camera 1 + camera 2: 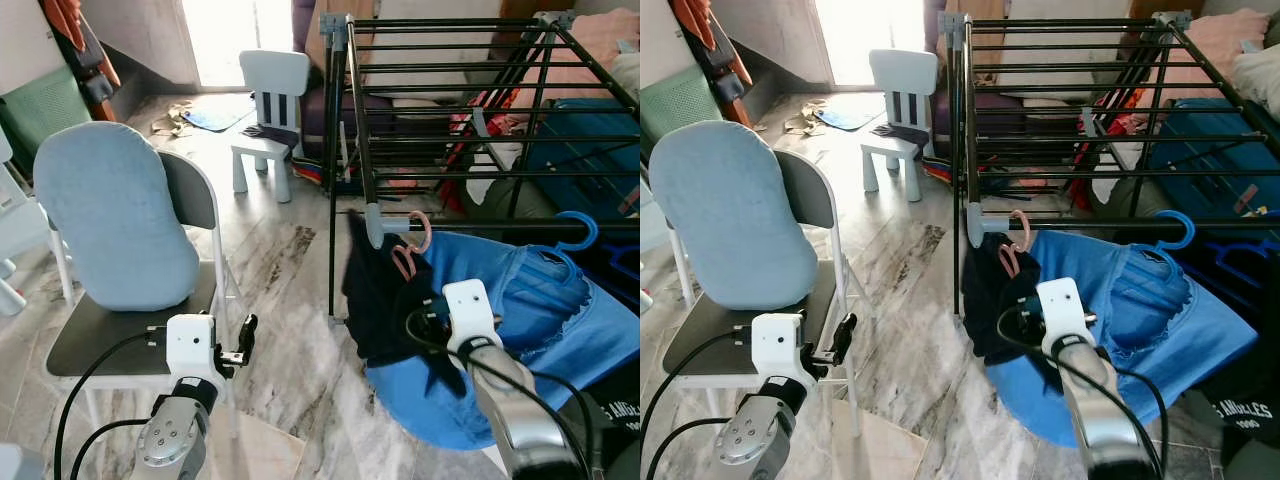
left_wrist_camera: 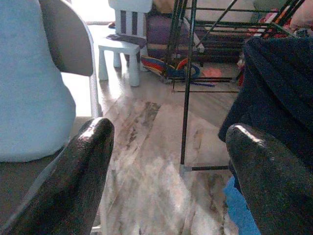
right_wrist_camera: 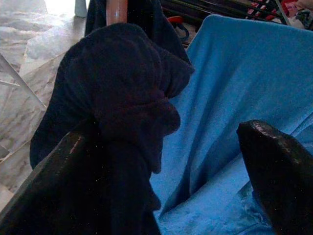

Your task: Hang hanger

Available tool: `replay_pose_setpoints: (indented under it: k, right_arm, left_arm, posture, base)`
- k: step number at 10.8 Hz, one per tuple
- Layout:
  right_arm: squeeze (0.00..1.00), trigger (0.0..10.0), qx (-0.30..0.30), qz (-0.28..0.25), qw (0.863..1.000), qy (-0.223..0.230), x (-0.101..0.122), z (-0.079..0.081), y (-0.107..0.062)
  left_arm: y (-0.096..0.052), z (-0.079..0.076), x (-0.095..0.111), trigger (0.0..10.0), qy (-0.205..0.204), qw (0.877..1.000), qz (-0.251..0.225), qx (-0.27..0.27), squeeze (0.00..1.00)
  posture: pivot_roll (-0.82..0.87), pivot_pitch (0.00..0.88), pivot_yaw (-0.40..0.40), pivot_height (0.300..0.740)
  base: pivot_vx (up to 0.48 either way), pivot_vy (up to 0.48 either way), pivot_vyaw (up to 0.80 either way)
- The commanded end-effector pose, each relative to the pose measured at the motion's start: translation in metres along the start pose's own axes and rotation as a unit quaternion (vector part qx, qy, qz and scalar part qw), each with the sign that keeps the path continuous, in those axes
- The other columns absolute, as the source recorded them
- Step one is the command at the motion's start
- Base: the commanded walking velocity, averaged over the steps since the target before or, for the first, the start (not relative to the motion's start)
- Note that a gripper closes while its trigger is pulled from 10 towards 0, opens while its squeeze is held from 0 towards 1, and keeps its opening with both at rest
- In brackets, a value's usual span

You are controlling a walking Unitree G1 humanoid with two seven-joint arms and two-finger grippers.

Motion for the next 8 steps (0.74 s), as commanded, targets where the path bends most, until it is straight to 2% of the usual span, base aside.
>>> replay_pose_setpoints:
  k: [1,2,4,8]
  right_arm:
    - [1.00,10.0,0.003,-0.009,1.000,-0.001,0.005,0.000,-0.004]
    - [1.00,10.0,0.005,-0.008,1.000,-0.003,0.003,0.000,-0.008]
    - [1.00,10.0,0.006,-0.006,1.000,-0.005,0.001,-0.001,-0.013]
    - [1.00,10.0,0.011,-0.034,0.999,0.010,0.008,0.001,-0.022]
  left_arm:
    - [-0.001,-0.001,0.003,10.0,0.007,1.000,-0.002,-0.003,0.00]
    - [-0.003,-0.003,0.003,10.0,-0.008,1.000,0.000,-0.010,0.00]
    - [-0.004,-0.002,0.005,10.0,0.009,1.000,-0.003,-0.005,0.00]
    - [-0.006,-0.001,0.003,10.0,0.019,1.000,0.001,0.000,0.00]
  posture:
    - [-0.07,0.000,0.035,0.740]
    - [-0.07,0.000,0.036,0.740]
    - [-0.07,0.000,0.035,0.740]
    - [-0.06,0.000,0.029,0.740]
  base:
    - [0.000,0.000,0.00]
    - [0.000,0.000,0.00]
    - [0.000,0.000,0.00]
    - [0.000,0.000,0.00]
Point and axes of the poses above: a point about 5 cm out from each wrist's last joint towards the gripper, its own y axis pointing out of the wrist towards the gripper, its own x axis along the axis of the wrist's last joint, z = x × y, the point moved 1 cm from there along y, pointing out of the wrist towards the gripper, and after that the axes turned 3 degrees about -y, right-handed, at the moved point
